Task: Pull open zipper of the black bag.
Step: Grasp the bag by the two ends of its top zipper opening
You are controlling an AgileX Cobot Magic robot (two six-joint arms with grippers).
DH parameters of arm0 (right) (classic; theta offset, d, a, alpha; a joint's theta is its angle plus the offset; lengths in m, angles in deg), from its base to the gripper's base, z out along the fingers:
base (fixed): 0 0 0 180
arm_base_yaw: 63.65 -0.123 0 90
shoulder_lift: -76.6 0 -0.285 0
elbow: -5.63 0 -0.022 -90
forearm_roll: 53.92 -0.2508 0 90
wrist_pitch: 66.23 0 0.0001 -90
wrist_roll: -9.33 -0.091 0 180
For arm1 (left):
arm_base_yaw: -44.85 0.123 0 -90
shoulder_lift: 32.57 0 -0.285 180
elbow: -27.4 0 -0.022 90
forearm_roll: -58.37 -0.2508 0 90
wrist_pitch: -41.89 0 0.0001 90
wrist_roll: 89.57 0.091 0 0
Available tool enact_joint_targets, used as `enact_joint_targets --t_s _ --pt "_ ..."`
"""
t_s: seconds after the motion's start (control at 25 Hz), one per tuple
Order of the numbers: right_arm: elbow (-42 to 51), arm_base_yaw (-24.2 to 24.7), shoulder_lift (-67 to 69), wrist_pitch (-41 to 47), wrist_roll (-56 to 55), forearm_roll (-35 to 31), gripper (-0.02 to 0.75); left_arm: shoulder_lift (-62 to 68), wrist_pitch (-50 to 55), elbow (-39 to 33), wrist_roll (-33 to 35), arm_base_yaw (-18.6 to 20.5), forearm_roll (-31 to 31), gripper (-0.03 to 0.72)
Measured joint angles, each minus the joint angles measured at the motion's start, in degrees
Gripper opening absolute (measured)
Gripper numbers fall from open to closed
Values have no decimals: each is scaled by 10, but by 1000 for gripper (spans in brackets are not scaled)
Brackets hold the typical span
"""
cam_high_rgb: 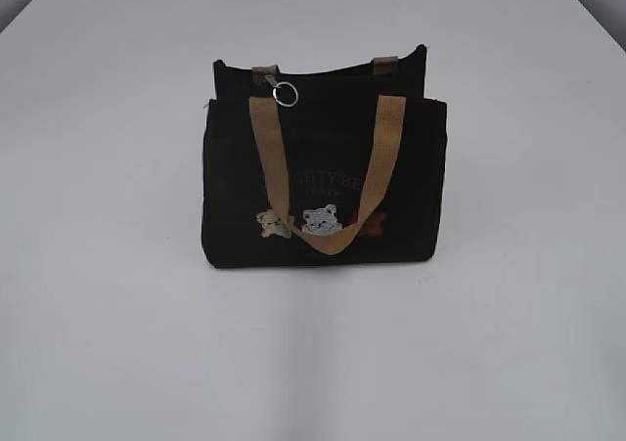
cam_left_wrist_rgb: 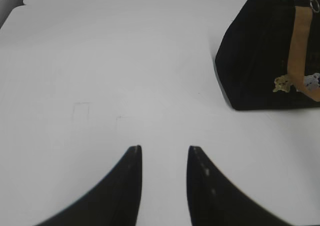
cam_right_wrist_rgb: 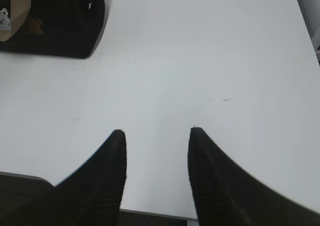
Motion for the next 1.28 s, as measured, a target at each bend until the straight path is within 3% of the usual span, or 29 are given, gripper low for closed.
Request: enact_joint_targets --t_s 0.76,0.92,1.0,1.08,1.28 --pt "0 0 0 0 0 0 326 0 0 0 0 0 1 235" --pt "0 0 0 0 0 0 326 8 -29 5 14 0 60 235" --pt "0 0 0 0 0 0 326 37 -107 5 94 0 143 238" --pt "0 0 0 0 0 0 326 100 -200 -7 242 0 271 255" --pt "0 0 0 0 0 0 326 341 -276 -28 714 0 574 341"
